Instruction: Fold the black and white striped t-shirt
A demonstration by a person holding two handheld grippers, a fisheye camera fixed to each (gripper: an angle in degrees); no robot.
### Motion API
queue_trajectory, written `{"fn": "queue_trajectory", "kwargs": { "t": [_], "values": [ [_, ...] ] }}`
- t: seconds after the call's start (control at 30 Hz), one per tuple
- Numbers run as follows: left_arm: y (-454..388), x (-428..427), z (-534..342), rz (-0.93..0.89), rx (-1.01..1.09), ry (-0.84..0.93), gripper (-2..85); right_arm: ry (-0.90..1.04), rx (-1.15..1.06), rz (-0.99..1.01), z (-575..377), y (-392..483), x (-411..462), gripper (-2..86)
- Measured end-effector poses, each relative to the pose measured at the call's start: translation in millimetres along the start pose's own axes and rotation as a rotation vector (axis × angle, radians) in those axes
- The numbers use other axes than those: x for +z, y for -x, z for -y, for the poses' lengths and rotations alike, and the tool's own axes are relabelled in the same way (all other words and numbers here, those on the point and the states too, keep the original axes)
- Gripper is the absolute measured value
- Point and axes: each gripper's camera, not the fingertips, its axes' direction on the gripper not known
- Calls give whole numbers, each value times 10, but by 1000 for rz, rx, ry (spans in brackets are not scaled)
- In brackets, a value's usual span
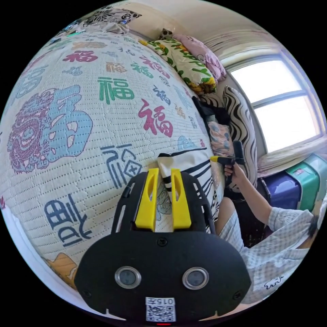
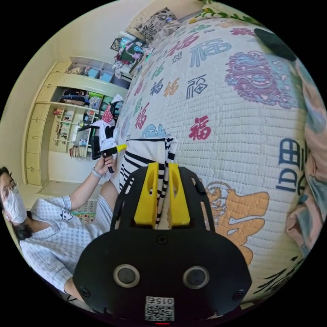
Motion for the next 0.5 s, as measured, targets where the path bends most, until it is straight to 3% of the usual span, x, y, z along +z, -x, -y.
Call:
{"fn": "queue_trajectory", "kwargs": {
  "t": [0.2,0.5],
  "values": [
    [511,-24,99,-222,-68,-14,105,-80,15,223,-174,-255,-304,130],
    [539,374,318,-453,-12,14,73,78,-73,393,-61,-86,-51,77]
  ]
}}
